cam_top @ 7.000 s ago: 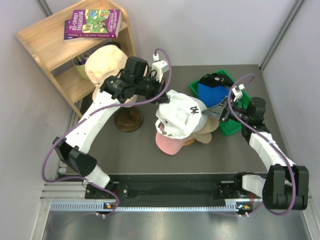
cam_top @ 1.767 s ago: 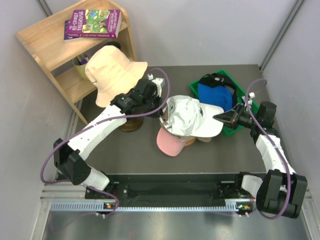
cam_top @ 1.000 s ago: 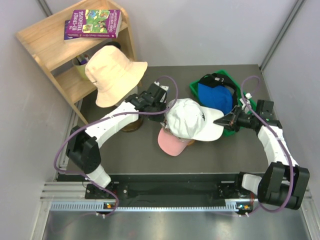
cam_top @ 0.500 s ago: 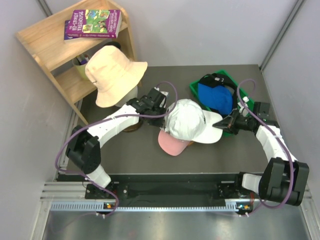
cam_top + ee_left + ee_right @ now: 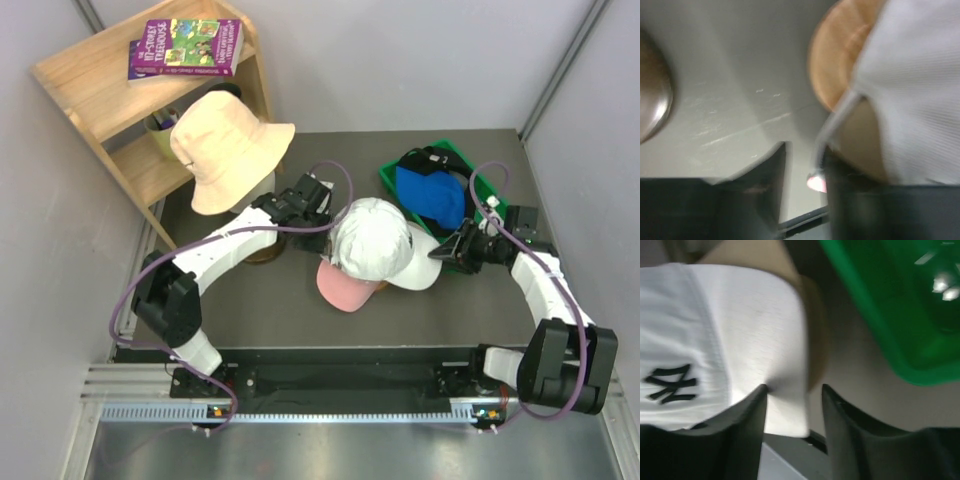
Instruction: Stack the hats
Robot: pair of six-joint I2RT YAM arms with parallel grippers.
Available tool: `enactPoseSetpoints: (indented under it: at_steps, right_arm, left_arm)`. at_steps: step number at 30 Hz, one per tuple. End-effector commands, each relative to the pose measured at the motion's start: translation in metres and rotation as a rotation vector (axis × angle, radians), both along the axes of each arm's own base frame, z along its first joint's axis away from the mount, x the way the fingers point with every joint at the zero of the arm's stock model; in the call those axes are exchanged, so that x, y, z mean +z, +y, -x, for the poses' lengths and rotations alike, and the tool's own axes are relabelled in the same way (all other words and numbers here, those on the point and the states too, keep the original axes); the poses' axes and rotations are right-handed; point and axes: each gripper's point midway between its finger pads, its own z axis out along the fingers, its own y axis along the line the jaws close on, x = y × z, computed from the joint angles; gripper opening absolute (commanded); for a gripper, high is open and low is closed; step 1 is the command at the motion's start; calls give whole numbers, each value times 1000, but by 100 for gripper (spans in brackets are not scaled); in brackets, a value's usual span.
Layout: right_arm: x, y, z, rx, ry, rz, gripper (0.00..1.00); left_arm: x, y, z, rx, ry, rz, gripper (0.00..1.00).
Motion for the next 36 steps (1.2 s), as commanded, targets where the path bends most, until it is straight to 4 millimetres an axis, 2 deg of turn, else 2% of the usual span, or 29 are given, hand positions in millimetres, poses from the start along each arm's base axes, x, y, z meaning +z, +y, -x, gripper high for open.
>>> enactPoseSetpoints:
  at_steps: [1, 4, 7, 11, 13, 14, 17, 27, 30, 31, 36]
  right_arm:
    - [-36, -50, 9, -99, 47, 329, 59]
    - [-12, -52, -3, -126, -26, 335, 70]
    - [15, -60, -14, -170, -82, 355, 75]
    - [62, -69, -34, -216, -203, 383, 77]
    - [75, -75, -43, -239, -231, 402, 77]
    - [88, -77, -49, -246, -262, 409, 77]
    - [104, -82, -64, -264, -307, 420, 77]
    - [121, -86, -111, -306, -401, 366, 77]
    - [120, -91, -124, -320, -413, 379, 76]
    - [116, -91, -129, -320, -405, 383, 76]
    - [121, -103, -153, -357, -437, 438, 76]
  left_arm:
    - [16, 34, 6, 48, 10, -109, 53]
    - [32, 30, 2, 43, -22, -81, 63]
    - [44, 27, 4, 36, -19, -58, 70]
    - [54, 28, 11, 30, -9, -46, 75]
    - [62, 29, 13, 29, -16, -37, 78]
    - [63, 31, 16, 29, -9, -42, 79]
    - [71, 35, 22, 28, -8, -41, 81]
    - [87, 51, 46, 9, 13, -47, 82]
    - [102, 39, 54, -69, -10, 42, 82]
    - [106, 33, 49, -84, -42, 74, 82]
    - [132, 10, 33, -129, -140, 183, 81]
